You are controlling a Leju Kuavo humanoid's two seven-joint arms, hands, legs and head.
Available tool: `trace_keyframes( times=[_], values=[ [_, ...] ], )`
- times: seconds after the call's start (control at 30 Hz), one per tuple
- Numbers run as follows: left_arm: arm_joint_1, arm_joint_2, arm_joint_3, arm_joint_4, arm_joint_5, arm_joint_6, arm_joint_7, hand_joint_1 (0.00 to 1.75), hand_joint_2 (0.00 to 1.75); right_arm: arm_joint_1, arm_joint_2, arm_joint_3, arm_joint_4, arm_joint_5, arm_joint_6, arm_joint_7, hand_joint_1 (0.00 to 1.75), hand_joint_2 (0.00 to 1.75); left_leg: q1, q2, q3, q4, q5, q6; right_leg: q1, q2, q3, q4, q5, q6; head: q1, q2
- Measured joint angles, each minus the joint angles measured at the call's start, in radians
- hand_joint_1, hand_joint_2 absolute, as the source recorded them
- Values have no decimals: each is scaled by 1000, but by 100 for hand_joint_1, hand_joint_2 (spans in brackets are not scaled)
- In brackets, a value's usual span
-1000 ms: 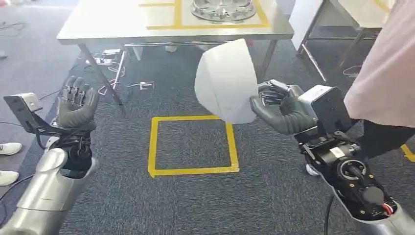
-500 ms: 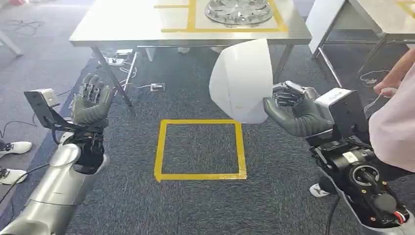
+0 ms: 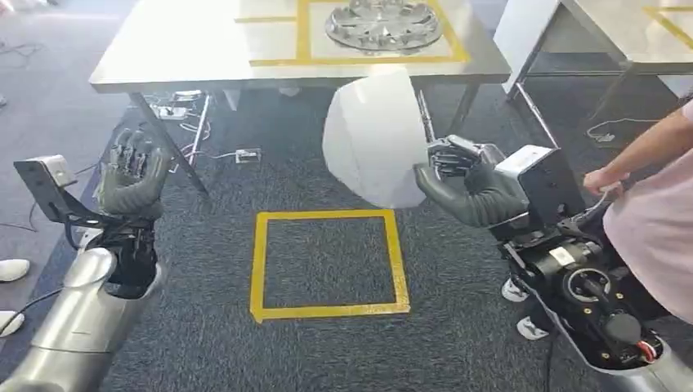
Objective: Take the parts from the cabinet and place them on the table.
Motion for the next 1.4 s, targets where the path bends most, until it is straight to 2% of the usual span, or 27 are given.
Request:
trace_keyframes(
  times=[0.1, 0.17, 0.23, 0.27, 0.3, 0.33, 0.37, 0.43, 0.5, 0.53, 0.6, 0.67, 0.73, 0.77, 0.8, 0.83, 0.87, 0.9, 1.0, 1.1, 1.17, 1.23, 1.27, 1.3, 1.33, 1.37, 1.4],
  values=[
    [-2, 1, 0, -1, -1, 0, 0, 0, 175, -3, 0, 0, 3, 0, 3, -2, 175, 175, -2, -3, 33, -2, -25, 15, -2, -3, -119, 195, -6, 1, 21, 0],
    [3, 1, 0, -1, -1, 0, 0, 0, 175, -2, 1, 2, 7, 0, 5, -2, 175, 175, -7, -6, 59, -2, -50, 21, 2, -3, -219, 315, -79, 3, 30, 0],
    [5, 1, 0, -1, 0, 0, 0, 0, 175, -2, 1, 2, 10, 0, 5, -2, 175, 175, -12, -10, 96, -2, -77, 22, 6, -3, -253, 292, -111, -1, 40, 0],
    [5, 1, 0, -1, -1, 0, 0, 0, 175, -2, 1, 2, 12, 0, 5, -2, 175, 175, -15, -13, 116, -2, -92, 22, 8, -3, -249, 238, -89, -7, 44, 0],
    [5, 1, 0, -1, 0, -2, 0, 0, 175, -2, 1, 2, 13, 0, 5, -2, 175, 175, -18, -14, 138, -3, -107, 22, 15, -2, -239, 160, -30, -18, 50, 0],
    [6, 1, 0, -1, 0, -2, 0, 0, 175, -2, 1, 1, 14, 0, 5, -2, 175, 175, -19, -13, 156, -4, -122, 22, 23, -1, -231, 79, 75, -35, 55, 0],
    [6, 1, 0, 1, -1, -5, 0, 0, 175, -1, 1, 2, 17, 0, 5, 0, 175, 175, -23, -14, 166, -1, -136, 18, 32, 2, -238, 0, 211, -51, 57, 0],
    [5, 0, -1, 3, 1, -9, 4, 0, 175, -4, 1, 2, 18, -1, 4, 3, 175, 175, -20, -19, 174, -12, -152, 3, 42, 5, -214, 5, 187, -52, 46, 0],
    [-2, 0, 0, -2, -1, -11, 3, 0, 175, -16, 1, 1, 18, -1, 1, 3, 175, 175, -21, -19, 183, 0, -143, -4, 38, 3, -191, -3, 175, -68, 50, 0],
    [-2, 2, 0, -3, -1, -11, 3, 0, 175, -18, 1, 0, 19, -1, -2, 3, 175, 175, -19, -15, 160, 43, -134, -6, 31, 3, -174, -16, 171, -68, 53, 0],
    [-7, 2, -1, -3, -1, -16, 2, 0, 175, -19, 1, 1, 19, -1, -4, 3, 175, 175, -17, -13, 56, 199, -111, -15, 28, 3, -152, -22, 153, -75, 38, 0],
    [0, 3, -1, -2, -1, -20, 2, 0, 175, -17, 1, 2, 21, -1, -5, 5, 175, 175, -10, -12, -38, 290, -181, -27, 27, 4, -126, -22, 129, -74, 24, 0],
    [3, 3, -1, 0, -1, -21, 2, 0, 175, -14, 1, 2, 26, -1, -9, 7, 175, 175, -7, -7, -81, 274, -246, -32, 25, 7, -94, -22, 101, -72, 18, 0],
    [2, 3, -1, 2, -1, -21, 2, 0, 175, -11, 1, 3, 26, -1, -9, 8, 175, 175, -5, -5, -82, 229, -237, -33, 24, 7, -75, -21, 87, -70, 13, 0],
    [2, 3, -1, 2, -1, -22, 2, 0, 175, -10, 1, 3, 27, -1, -11, 8, 175, 175, -4, -4, -71, 157, -189, -34, 24, 8, -56, -21, 71, -66, 9, 0],
    [2, 3, -1, 2, -1, -22, 2, 0, 175, -10, 1, 3, 27, -1, -13, 9, 175, 175, -4, -3, -56, 71, -97, -33, 23, 8, -38, -19, 54, -63, 3, 0],
    [2, 3, -1, 3, -1, -22, 2, 0, 175, -10, 1, 2, 28, -1, -15, 9, 175, 175, -4, 1, -45, -7, 31, -27, 25, 8, -46, -19, 39, -57, -1, 0],
    [0, 3, 0, 4, -1, -23, 2, 0, 175, -9, 1, 3, 30, -1, -15, 11, 175, 175, -11, 2, -45, -16, 49, -19, 28, 13, -17, -8, 23, -51, -1, 0],
    [-4, 3, -1, 3, -1, -23, 0, 0, 175, -13, 1, 2, 29, -1, -16, 11, 175, 175, -13, -1, -29, -9, 34, 5, 29, 12, -8, -1, 12, -38, 6, 0],
    [-11, 2, 0, 3, -1, -23, 0, 0, 175, -15, 1, 0, 26, -1, -17, 10, 175, 175, -9, -3, 14, -13, 10, 24, 22, 5, -84, 147, 10, -26, 19, 0],
    [-9, 2, 0, 3, -1, -23, 0, 0, 175, -10, 1, 1, 27, -1, -17, 10, 175, 175, -9, -4, 37, -13, -13, 25, 19, 4, -186, 291, -55, -15, 26, 0],
    [-7, 1, 0, 3, -1, -23, 0, 0, 175, -6, 1, 1, 29, -1, -17, 11, 175, 175, -8, -6, 68, -13, -38, 24, 16, 4, -240, 321, -121, -11, 36, 0],
    [-5, 1, 0, 3, -1, -22, 0, 0, 175, -5, 1, 1, 29, -1, -17, 11, 175, 175, -8, -7, 89, -13, -53, 22, 14, 3, -244, 281, -114, -13, 41, 0],
    [-5, 1, 0, 3, -1, -22, 0, 0, 175, -5, 1, 1, 29, -1, -17, 11, 175, 175, -8, -8, 110, -13, -68, 21, 14, 2, -235, 212, -75, -16, 45, 0],
    [-5, 0, 0, 3, -1, -22, 0, 0, 175, -5, 1, 1, 29, -1, -17, 11, 175, 175, -9, -8, 129, -13, -83, 18, 14, 2, -223, 133, -4, -20, 50, 0],
    [-4, 0, 0, 5, -1, -22, 0, 0, 175, -4, 1, 0, 31, -1, -17, 11, 175, 175, -9, -8, 136, -16, -96, 14, 15, 1, -215, 46, 119, -27, 57, 0],
    [-3, 0, 0, 6, -1, -22, 0, 0, 175, -3, 1, 0, 32, -1, -18, 10, 175, 175, -14, -10, 147, -3, -108, 7, 22, 2, -227, -23, 198, -31, 59, 0]
  ],
)
